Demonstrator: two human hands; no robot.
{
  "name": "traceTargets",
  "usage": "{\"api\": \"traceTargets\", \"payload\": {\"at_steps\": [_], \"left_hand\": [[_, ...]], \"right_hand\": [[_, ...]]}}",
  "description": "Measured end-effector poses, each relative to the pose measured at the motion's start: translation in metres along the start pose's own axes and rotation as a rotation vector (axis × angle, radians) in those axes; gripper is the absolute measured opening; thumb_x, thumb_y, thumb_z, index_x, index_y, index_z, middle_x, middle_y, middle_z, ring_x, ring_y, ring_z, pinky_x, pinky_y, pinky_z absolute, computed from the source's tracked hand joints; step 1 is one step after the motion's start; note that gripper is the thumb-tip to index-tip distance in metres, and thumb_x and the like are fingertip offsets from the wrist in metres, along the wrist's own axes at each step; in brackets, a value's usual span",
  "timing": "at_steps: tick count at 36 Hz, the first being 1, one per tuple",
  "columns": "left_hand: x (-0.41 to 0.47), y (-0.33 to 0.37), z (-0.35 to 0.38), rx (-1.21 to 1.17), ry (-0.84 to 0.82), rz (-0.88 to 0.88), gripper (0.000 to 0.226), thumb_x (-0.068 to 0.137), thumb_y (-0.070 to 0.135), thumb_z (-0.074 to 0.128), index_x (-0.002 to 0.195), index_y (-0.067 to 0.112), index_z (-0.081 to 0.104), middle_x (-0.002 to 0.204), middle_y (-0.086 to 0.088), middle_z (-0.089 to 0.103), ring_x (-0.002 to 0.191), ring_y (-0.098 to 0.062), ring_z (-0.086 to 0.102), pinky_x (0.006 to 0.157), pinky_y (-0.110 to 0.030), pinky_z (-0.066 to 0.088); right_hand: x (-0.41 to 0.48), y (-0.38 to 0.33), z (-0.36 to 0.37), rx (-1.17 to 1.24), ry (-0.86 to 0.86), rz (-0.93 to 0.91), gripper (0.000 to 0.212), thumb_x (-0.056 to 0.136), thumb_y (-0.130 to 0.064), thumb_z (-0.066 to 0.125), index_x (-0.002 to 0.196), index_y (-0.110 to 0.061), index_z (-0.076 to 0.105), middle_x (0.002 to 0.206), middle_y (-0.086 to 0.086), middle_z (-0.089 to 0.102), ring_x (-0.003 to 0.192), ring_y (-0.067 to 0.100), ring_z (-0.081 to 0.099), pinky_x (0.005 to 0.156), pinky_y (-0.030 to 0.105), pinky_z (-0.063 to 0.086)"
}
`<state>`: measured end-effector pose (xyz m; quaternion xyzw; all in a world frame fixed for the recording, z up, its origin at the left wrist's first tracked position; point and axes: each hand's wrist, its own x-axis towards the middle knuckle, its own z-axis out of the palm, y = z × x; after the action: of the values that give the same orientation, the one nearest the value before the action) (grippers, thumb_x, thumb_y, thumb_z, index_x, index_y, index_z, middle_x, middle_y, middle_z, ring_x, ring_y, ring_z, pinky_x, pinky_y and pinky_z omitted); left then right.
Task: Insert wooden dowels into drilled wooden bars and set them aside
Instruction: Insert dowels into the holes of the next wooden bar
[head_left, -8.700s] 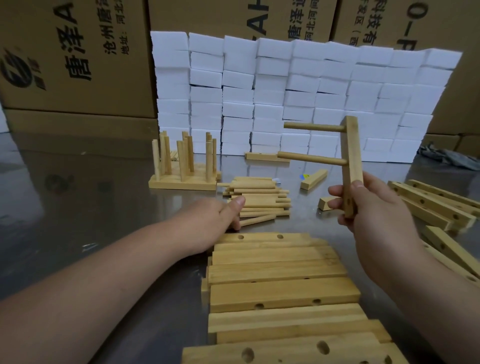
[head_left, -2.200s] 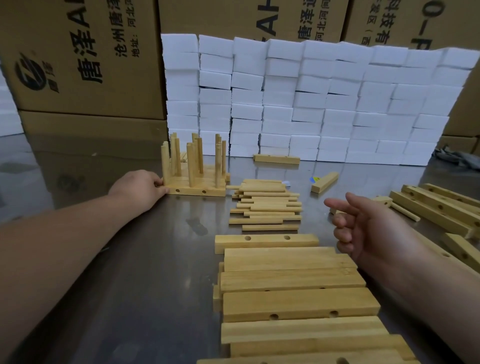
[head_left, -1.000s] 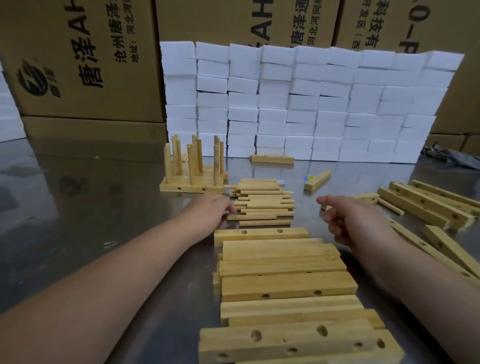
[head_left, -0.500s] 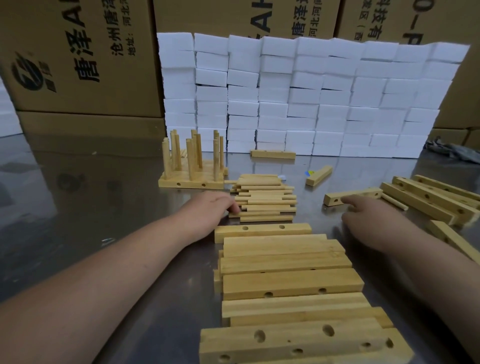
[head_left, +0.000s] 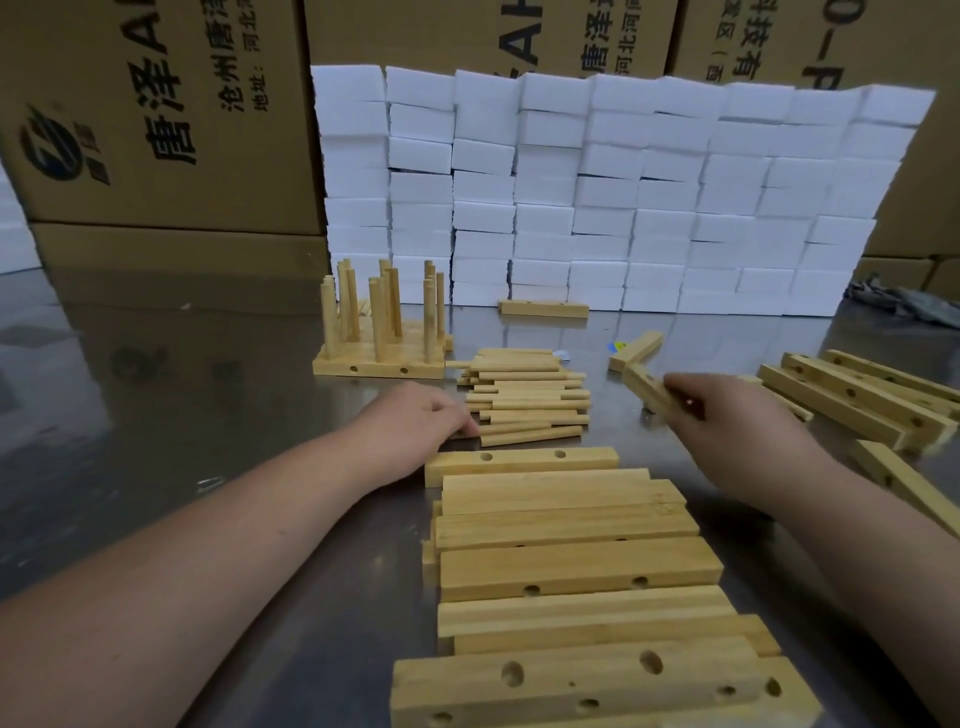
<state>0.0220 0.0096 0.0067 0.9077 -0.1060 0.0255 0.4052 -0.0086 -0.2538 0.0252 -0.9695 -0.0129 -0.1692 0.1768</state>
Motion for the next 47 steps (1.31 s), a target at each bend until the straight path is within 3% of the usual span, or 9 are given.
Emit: {"api": "traceTargets", "payload": {"at_steps": [5,12,15,20,24,33,37,42,47], "left_hand": [[0.001,-0.003,-0.001,-0.020,0.063,0.004,0.027,0.090,0.030,0.050,0.072,0.031,0.071,0.089,0.022,0.060,0.089,0.001,0.050,0.067,-0.022,0.035],[0.001,-0.002,-0.003,-0.004,-0.055,-0.032,0.024,0.087,0.034,0.052,0.079,0.029,0.074,0.096,0.008,0.069,0.095,-0.010,0.058,0.087,-0.029,0.044],[0.000,-0.003,-0.007,0.016,-0.086,-0.021,0.023,0.088,0.038,0.050,0.082,0.034,0.073,0.101,0.014,0.066,0.098,-0.007,0.056,0.090,-0.027,0.041],[-0.002,-0.003,-0.011,0.080,-0.126,0.028,0.026,0.093,0.036,0.045,0.088,0.034,0.070,0.104,0.019,0.061,0.101,-0.001,0.052,0.087,-0.023,0.037],[-0.004,-0.001,-0.011,0.125,-0.071,0.060,0.019,0.091,0.032,0.053,0.084,0.034,0.070,0.098,0.015,0.062,0.096,-0.004,0.054,0.086,-0.026,0.041],[-0.002,-0.005,-0.013,0.122,0.013,-0.063,0.011,0.084,0.026,0.067,0.091,0.034,0.069,0.085,0.020,0.059,0.084,-0.001,0.054,0.070,-0.020,0.040],[-0.001,-0.004,-0.011,0.186,-0.001,-0.091,0.018,0.084,0.029,0.066,0.102,0.031,0.069,0.092,0.016,0.059,0.090,-0.006,0.055,0.078,-0.022,0.040],[-0.006,-0.002,-0.012,0.145,0.033,-0.007,0.010,0.087,0.031,0.061,0.083,0.039,0.061,0.086,0.019,0.059,0.081,0.000,0.053,0.062,-0.017,0.038],[-0.012,0.008,-0.011,-0.005,0.150,0.094,0.010,0.090,0.025,0.057,0.084,0.034,0.059,0.081,0.014,0.057,0.070,-0.001,0.050,0.055,-0.018,0.034]], "right_hand": [[-0.001,-0.004,0.001,0.152,0.142,-0.110,0.036,0.096,-0.026,0.044,0.132,-0.028,0.051,0.103,-0.009,0.053,0.091,0.014,0.049,0.074,0.031,0.037],[0.000,-0.004,0.006,0.187,0.099,-0.045,0.040,0.096,-0.032,0.044,0.136,-0.037,0.045,0.100,-0.010,0.051,0.068,0.005,0.044,0.060,0.026,0.035],[0.002,-0.004,0.006,0.172,0.074,0.018,0.044,0.095,-0.037,0.047,0.138,-0.030,0.043,0.099,-0.010,0.057,0.076,0.007,0.049,0.063,0.028,0.041],[-0.001,-0.009,0.004,0.108,0.001,0.069,0.030,0.093,-0.037,0.050,0.108,-0.015,0.064,0.088,0.007,0.066,0.078,0.023,0.058,0.070,0.037,0.049],[-0.001,-0.007,0.004,0.101,-0.017,0.056,0.029,0.096,-0.034,0.045,0.095,-0.013,0.066,0.065,0.005,0.057,0.056,0.018,0.049,0.049,0.028,0.034],[0.000,-0.007,0.005,0.157,0.046,0.044,0.032,0.089,-0.037,0.057,0.119,-0.027,0.055,0.102,-0.006,0.054,0.079,0.010,0.047,0.061,0.028,0.035],[-0.001,-0.008,0.007,0.160,-0.010,0.065,0.032,0.092,-0.037,0.052,0.121,-0.025,0.052,0.080,-0.015,0.049,0.070,0.004,0.047,0.053,0.024,0.031],[-0.004,-0.011,0.003,0.209,-0.049,0.022,0.020,0.094,-0.028,0.046,0.100,-0.014,0.059,0.074,0.007,0.059,0.061,0.016,0.048,0.053,0.029,0.036],[-0.005,-0.011,0.000,0.198,-0.007,-0.006,0.008,0.088,-0.028,0.056,0.096,-0.025,0.054,0.076,-0.004,0.057,0.066,0.015,0.053,0.056,0.029,0.040]]}}
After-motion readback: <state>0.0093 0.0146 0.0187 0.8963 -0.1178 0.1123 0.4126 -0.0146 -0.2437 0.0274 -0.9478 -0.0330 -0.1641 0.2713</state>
